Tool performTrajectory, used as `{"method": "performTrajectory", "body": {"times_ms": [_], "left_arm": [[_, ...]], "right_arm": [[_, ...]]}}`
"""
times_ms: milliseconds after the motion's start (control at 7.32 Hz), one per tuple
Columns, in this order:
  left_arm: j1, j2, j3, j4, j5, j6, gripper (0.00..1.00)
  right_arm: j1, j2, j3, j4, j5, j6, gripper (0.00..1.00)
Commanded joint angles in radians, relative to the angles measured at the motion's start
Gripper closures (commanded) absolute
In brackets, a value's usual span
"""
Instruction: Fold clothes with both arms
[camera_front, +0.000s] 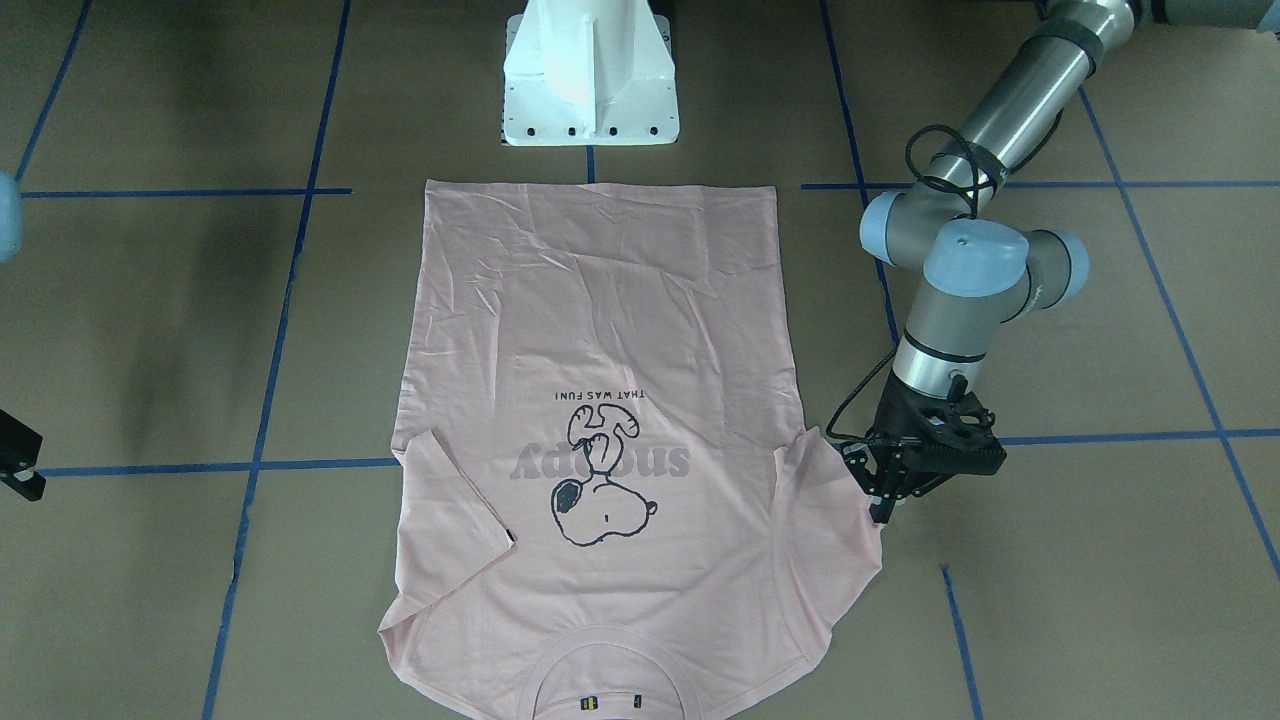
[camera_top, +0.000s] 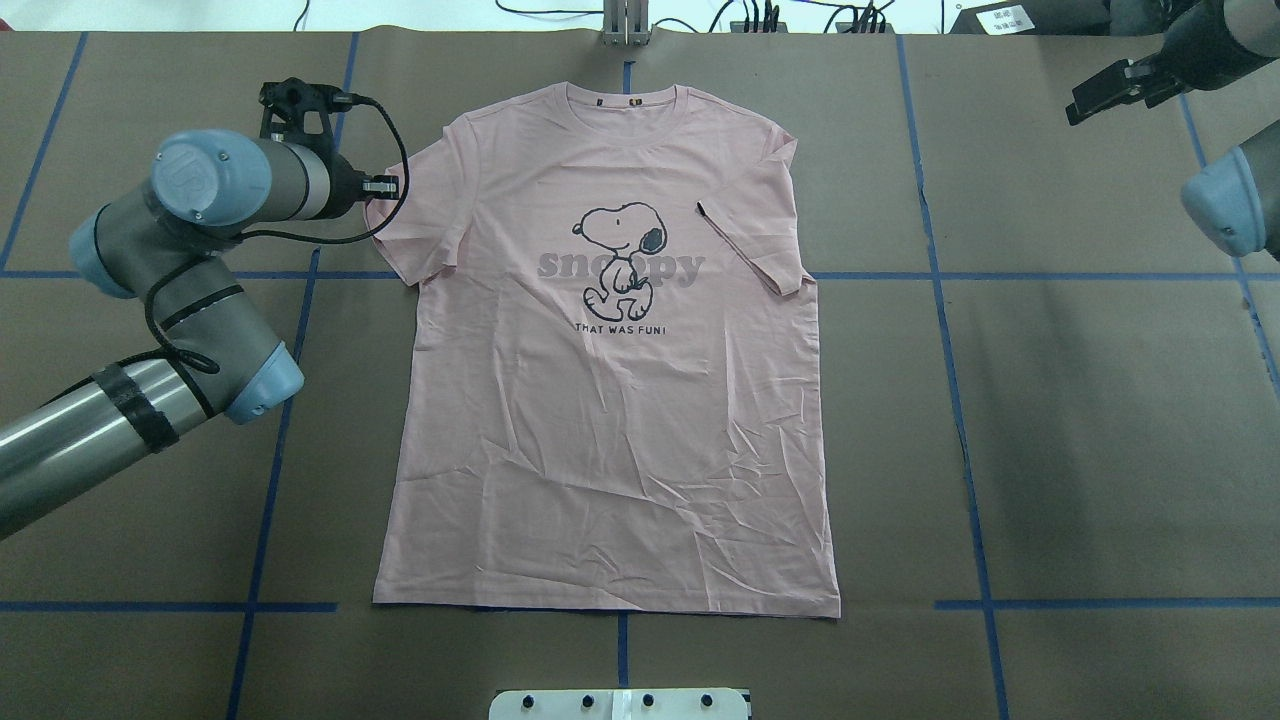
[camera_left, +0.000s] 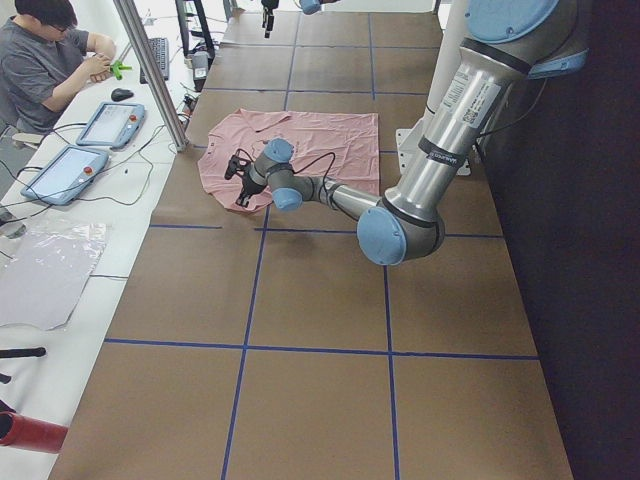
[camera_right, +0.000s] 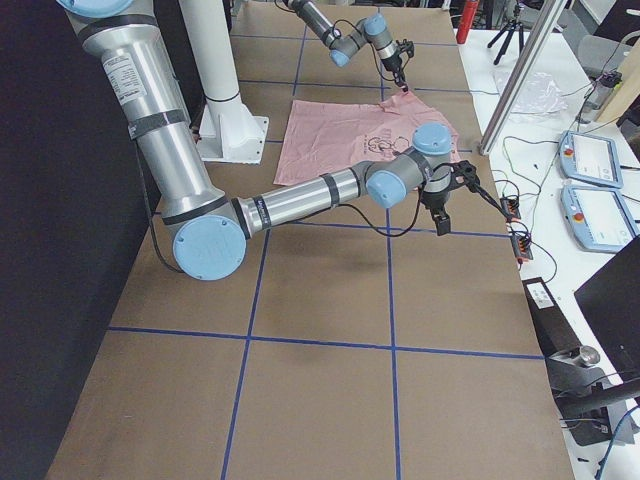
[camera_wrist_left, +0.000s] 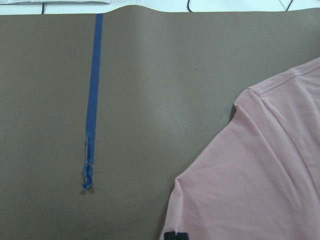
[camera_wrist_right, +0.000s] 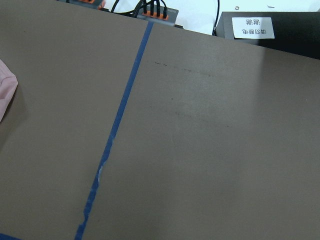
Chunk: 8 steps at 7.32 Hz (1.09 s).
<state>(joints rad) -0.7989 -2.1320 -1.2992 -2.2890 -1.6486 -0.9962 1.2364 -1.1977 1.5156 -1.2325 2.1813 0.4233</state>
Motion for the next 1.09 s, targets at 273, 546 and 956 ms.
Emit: {"method": "performTrajectory", "body": {"times_ms": [273, 546, 956], "left_arm": [[0.079, -0.248, -0.034, 0.438, 0.064, -0.120, 1.00], [0.116, -0.322, 0.086, 0.448, 0.105, -0.169, 1.00], [0.119, -0.396, 0.199, 0.453, 0.108, -0.197, 0.71]], "right_arm": [[0.000, 0.001, 0.000, 0.001, 0.000, 0.002, 0.00], [0.000, 0.001, 0.000, -0.001, 0.000, 0.002, 0.00], [-0.003, 0.007, -0.002, -0.001, -0.002, 0.018, 0.00]]}}
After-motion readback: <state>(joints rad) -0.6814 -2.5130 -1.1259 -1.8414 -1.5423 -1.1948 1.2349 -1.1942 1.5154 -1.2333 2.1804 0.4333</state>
